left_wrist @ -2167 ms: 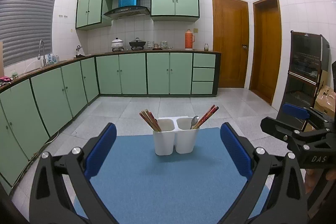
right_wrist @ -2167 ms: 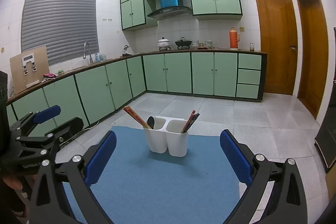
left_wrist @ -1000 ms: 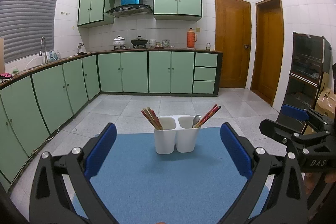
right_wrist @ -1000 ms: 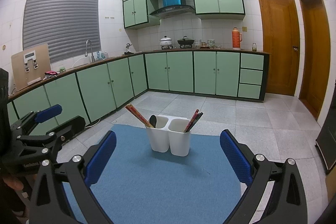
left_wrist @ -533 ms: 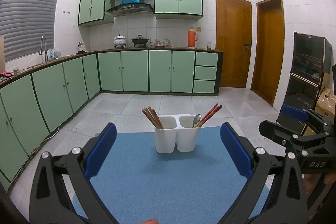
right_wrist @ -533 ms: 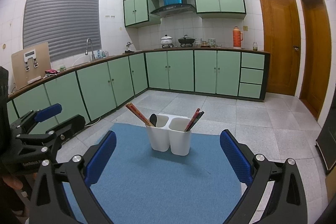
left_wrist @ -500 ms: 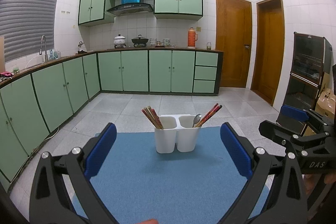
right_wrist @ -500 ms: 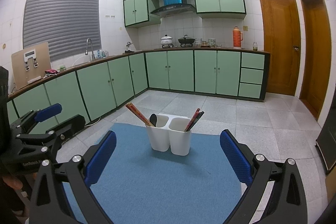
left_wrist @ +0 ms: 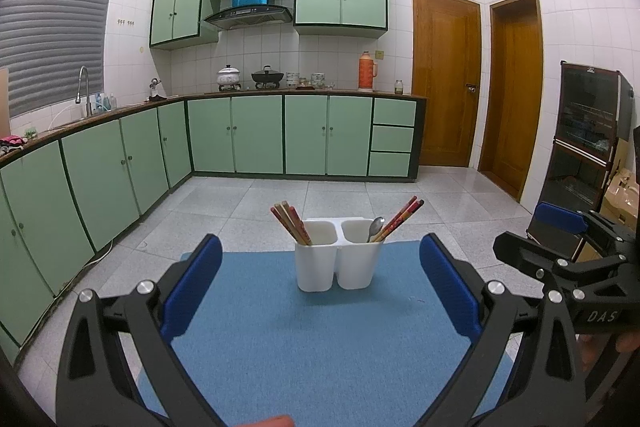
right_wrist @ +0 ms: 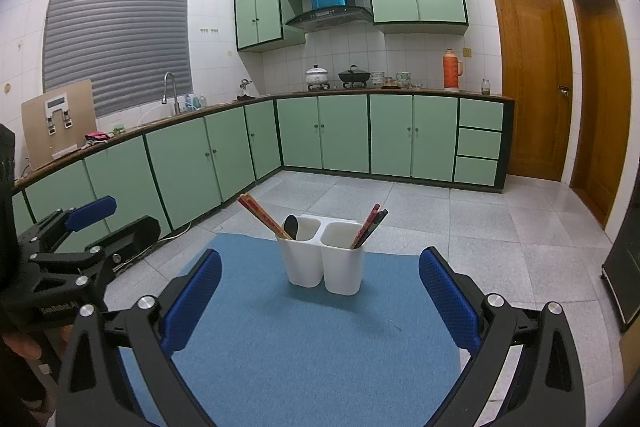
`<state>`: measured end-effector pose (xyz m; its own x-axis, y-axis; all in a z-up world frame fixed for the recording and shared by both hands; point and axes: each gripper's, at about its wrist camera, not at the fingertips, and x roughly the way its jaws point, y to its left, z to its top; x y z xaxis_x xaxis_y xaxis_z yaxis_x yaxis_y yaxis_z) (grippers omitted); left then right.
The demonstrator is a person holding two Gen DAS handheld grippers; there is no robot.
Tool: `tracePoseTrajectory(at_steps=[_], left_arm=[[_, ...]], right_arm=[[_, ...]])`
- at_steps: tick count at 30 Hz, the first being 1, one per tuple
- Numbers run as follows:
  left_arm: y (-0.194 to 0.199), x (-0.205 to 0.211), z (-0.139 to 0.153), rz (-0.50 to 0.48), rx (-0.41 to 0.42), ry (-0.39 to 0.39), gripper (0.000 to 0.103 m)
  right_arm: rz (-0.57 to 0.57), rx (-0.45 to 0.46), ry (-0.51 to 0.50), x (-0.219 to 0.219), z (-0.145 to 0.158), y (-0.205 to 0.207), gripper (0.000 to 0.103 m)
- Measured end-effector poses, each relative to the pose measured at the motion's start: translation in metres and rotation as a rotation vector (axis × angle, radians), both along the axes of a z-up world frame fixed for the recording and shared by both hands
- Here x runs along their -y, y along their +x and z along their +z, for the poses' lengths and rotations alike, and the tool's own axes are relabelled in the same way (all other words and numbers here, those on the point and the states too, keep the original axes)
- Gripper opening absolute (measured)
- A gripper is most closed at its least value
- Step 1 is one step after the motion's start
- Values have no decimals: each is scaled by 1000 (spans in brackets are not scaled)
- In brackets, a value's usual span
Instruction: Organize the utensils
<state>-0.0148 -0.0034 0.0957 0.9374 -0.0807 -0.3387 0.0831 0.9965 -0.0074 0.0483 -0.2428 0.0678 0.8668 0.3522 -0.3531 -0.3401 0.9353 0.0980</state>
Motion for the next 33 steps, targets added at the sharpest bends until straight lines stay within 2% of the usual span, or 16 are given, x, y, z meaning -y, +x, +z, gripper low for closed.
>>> tracePoseTrajectory(at_steps=[10,33], left_arm=[[-2,-2,-1,3,0,1,96],[-5,1,-6,1,-13,-13,96]], right_arm=[[0,-1,-1,1,1,0,97],[-8,-11,-16,2,-16,-1,97]])
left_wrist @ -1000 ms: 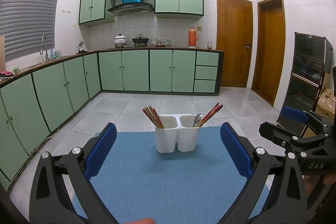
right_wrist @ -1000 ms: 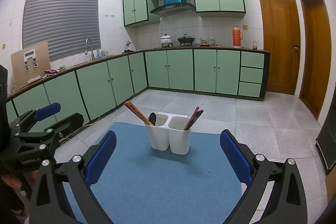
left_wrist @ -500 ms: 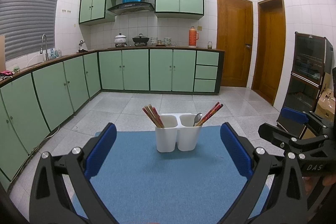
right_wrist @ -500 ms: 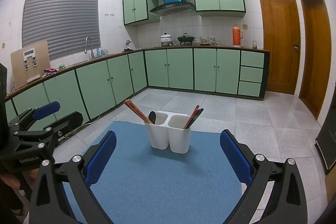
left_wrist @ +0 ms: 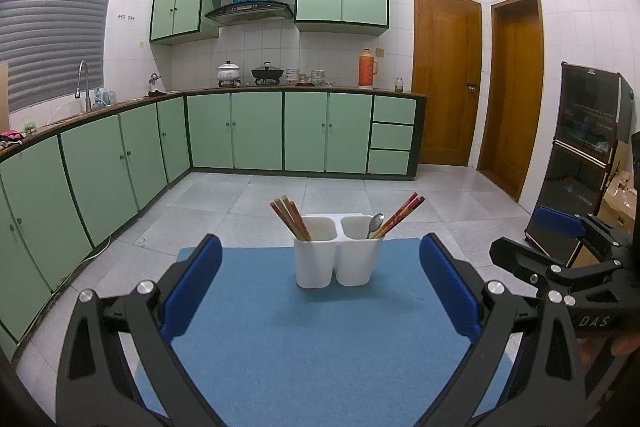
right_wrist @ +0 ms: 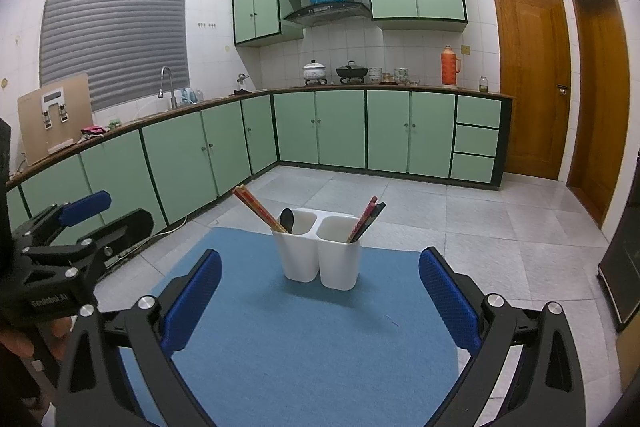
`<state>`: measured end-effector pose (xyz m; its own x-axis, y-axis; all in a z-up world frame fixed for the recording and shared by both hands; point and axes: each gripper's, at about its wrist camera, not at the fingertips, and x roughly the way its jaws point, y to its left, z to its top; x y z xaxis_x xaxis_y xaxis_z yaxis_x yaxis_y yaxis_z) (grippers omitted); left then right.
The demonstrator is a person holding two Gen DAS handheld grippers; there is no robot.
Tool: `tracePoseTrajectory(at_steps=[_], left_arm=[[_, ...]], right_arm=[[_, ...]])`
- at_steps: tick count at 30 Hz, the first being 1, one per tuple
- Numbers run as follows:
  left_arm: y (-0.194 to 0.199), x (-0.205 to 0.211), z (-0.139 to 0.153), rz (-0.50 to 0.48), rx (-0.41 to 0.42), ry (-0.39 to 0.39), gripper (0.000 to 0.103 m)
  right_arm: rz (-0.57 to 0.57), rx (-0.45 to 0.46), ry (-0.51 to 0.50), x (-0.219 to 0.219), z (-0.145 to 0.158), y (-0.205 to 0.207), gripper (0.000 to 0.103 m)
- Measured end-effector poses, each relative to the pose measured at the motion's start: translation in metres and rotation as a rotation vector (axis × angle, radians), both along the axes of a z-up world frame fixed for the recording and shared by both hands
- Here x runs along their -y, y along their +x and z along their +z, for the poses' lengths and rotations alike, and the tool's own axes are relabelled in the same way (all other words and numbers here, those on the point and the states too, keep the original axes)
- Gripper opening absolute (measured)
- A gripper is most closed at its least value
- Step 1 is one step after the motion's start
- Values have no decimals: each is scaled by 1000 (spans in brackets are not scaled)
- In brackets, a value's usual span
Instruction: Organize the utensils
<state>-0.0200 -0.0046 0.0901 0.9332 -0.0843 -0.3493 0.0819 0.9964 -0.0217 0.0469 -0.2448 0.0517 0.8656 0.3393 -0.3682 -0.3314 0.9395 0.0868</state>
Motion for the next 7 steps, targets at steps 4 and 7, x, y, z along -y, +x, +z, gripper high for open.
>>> tracePoseTrajectory(at_steps=[4,7], left_arm=[[2,1,0,2,-3,1,96],[3,1,0,5,-5,0,96]], right_arm=[[0,-1,0,-1,1,1,97],[0,-2,0,-1,1,1,97]])
